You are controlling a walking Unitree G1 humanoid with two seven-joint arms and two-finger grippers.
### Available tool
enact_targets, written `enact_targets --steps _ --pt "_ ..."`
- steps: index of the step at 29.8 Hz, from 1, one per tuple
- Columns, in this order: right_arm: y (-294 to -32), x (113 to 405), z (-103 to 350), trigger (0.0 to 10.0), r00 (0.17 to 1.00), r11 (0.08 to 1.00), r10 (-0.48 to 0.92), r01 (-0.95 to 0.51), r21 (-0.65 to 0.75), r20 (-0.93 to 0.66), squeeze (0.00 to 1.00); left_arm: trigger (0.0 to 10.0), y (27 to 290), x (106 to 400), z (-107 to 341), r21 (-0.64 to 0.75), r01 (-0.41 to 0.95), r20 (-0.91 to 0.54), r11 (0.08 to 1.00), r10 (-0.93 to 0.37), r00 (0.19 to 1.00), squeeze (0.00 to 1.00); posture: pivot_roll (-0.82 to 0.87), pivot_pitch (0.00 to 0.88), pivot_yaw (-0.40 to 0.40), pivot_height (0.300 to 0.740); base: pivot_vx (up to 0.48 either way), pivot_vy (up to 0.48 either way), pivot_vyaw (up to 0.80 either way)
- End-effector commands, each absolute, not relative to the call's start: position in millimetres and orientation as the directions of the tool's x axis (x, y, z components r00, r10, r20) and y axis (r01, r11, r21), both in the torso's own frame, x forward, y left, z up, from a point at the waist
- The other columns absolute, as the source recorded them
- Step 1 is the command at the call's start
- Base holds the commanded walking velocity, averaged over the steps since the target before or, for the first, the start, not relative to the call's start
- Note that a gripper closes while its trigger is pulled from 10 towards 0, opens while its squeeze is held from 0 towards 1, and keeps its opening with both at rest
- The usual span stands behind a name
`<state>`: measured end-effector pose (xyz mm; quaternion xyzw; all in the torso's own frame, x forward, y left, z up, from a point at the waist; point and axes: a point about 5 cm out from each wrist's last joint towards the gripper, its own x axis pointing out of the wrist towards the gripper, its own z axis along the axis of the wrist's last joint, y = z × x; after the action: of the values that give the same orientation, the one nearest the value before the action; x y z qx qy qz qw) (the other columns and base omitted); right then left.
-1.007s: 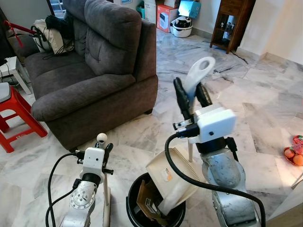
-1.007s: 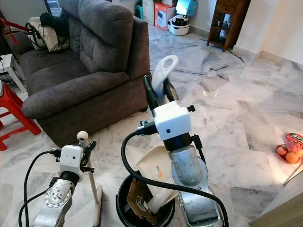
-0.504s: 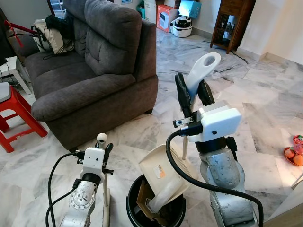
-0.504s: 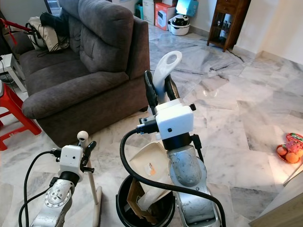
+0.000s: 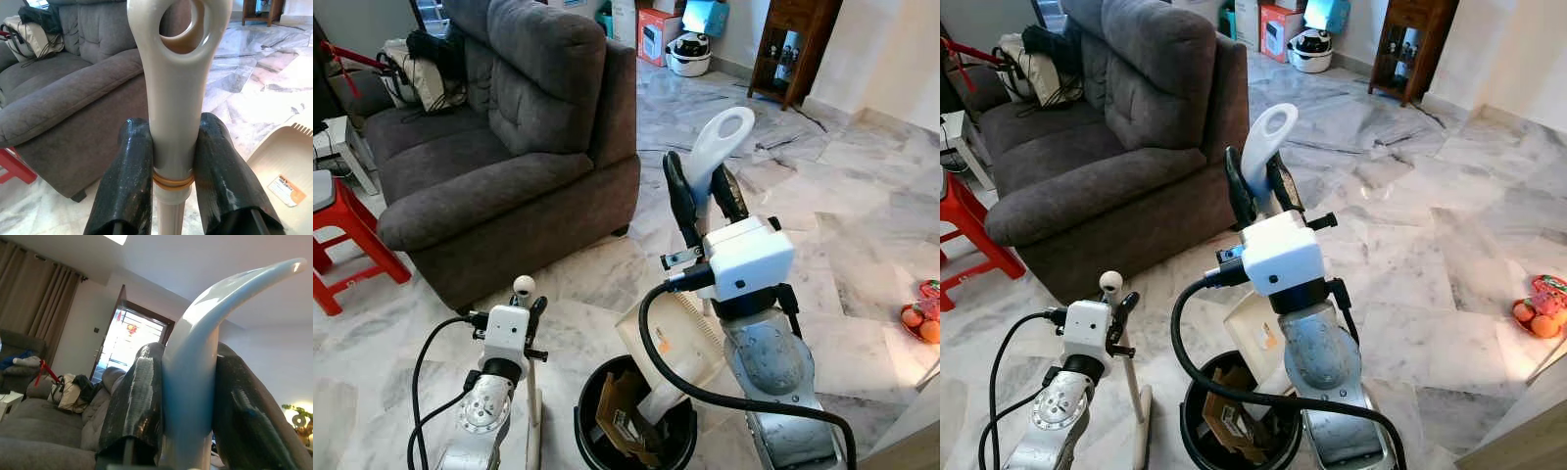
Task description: Sweep floor
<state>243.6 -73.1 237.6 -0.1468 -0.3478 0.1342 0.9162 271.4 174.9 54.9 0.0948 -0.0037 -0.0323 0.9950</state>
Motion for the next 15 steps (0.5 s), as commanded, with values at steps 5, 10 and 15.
enact_targets --steps 5,10,15 --pt "-66.0 235.1 252.9 10.0 0.639 0.896 0.4 -0.12 -0.428 0.657 0.0 10.0 175.6 273.8 61.4 0.212 0.065 0.034 0.975 -0.074 0.997 0.0 0.11 0.024 0.051 0.74 0.0 0.0 0.0" --pt "-64.7 236.2 249.0 10.0 0.656 0.895 0.41 -0.157 -0.417 0.633 0.0 10.0 175.4 273.4 60.9 0.212 0.066 0.031 0.975 -0.075 0.997 0.0 0.11 0.023 0.05 0.74 0.0 0.0 0.0" --pt "-64.8 238.0 246.8 10.0 0.679 0.909 0.394 -0.188 -0.371 0.619 0.0 10.0 175.2 273.4 60.5 0.211 0.068 0.029 0.975 -0.076 0.997 0.0 0.11 0.02 0.05 0.74 0.0 0.0 0.0"
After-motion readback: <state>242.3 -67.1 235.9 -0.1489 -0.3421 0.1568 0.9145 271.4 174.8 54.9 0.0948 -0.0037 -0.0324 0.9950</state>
